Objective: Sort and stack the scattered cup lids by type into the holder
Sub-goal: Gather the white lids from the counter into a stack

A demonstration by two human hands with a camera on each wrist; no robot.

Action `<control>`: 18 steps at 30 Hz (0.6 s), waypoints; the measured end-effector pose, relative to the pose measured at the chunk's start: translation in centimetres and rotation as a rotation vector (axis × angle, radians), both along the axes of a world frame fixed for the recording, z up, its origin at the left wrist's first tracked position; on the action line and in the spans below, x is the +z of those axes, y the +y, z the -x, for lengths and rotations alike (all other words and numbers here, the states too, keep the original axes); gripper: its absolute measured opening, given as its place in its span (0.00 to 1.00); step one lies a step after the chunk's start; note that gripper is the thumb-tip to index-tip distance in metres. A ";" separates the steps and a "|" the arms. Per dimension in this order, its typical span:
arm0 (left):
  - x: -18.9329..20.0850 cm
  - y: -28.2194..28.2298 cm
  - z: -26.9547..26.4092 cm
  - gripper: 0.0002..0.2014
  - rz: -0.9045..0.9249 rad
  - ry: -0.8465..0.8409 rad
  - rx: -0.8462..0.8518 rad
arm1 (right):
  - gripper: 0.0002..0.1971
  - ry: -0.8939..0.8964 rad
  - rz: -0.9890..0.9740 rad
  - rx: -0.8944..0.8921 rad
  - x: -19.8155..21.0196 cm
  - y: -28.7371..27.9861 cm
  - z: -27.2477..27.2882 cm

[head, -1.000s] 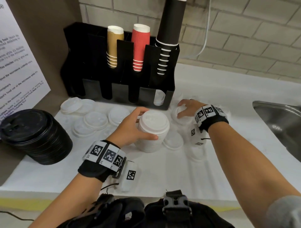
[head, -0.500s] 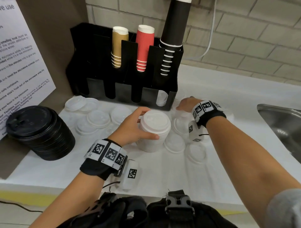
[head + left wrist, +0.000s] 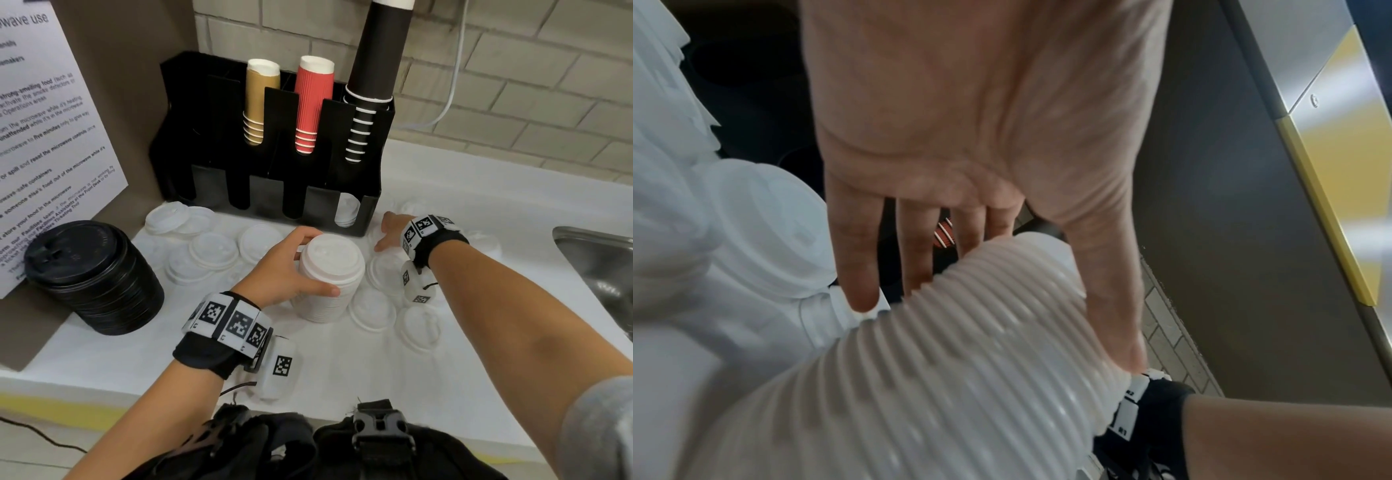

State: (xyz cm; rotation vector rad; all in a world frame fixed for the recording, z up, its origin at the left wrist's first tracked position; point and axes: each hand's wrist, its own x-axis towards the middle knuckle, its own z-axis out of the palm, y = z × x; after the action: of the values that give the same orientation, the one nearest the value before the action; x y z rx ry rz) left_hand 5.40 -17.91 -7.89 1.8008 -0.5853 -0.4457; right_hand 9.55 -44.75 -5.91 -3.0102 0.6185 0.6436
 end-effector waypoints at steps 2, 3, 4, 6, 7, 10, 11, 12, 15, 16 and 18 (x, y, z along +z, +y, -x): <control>0.0 0.0 -0.1 0.37 -0.001 0.003 -0.003 | 0.33 -0.051 -0.061 -0.041 0.5 -0.2 0.2; 0.0 0.0 -0.1 0.37 -0.002 0.004 -0.004 | 0.31 -0.096 -0.085 -0.059 0.8 -0.4 0.4; 0.0 0.0 -0.1 0.37 -0.004 0.005 -0.006 | 0.28 -0.153 -0.110 -0.079 1.3 -0.5 0.6; 0.0 -0.1 -0.2 0.37 -0.007 0.000 -0.004 | 0.24 -0.259 -0.170 -0.140 2.3 -0.5 1.3; -0.1 -0.1 -0.1 0.38 -0.008 -0.002 -0.001 | 0.23 -0.291 -0.207 -0.176 2.9 -0.3 1.7; -0.2 -0.2 -0.2 0.39 -0.011 -0.009 0.010 | 0.21 -0.380 -0.386 -0.232 4.3 0.4 3.2; -0.2 -0.2 -0.2 0.39 -0.014 -0.014 0.017 | 0.19 -0.438 -0.462 -0.228 4.7 0.7 3.9; -0.2 -0.3 -0.2 0.40 -0.019 -0.019 0.024 | 0.17 -0.507 -0.531 -0.221 4.9 1.2 4.7; -0.3 -0.4 0.0 0.40 -0.026 -0.042 0.041 | 0.08 -0.727 -0.719 -0.127 5.1 3.4 7.2; -0.3 -0.4 0.1 0.40 -0.028 -0.048 0.044 | 0.06 -0.774 -0.774 -0.058 5.0 4.4 7.9; -0.2 -0.4 0.2 0.41 -0.023 -0.050 0.049 | 0.05 -0.812 -0.876 0.086 4.9 6.3 9.0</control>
State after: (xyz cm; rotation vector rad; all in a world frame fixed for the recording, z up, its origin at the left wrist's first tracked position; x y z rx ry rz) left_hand 5.24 -18.36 -8.08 1.8486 -0.5715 -0.3757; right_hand 0.50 -38.42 -0.99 -2.1585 0.0963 -0.2844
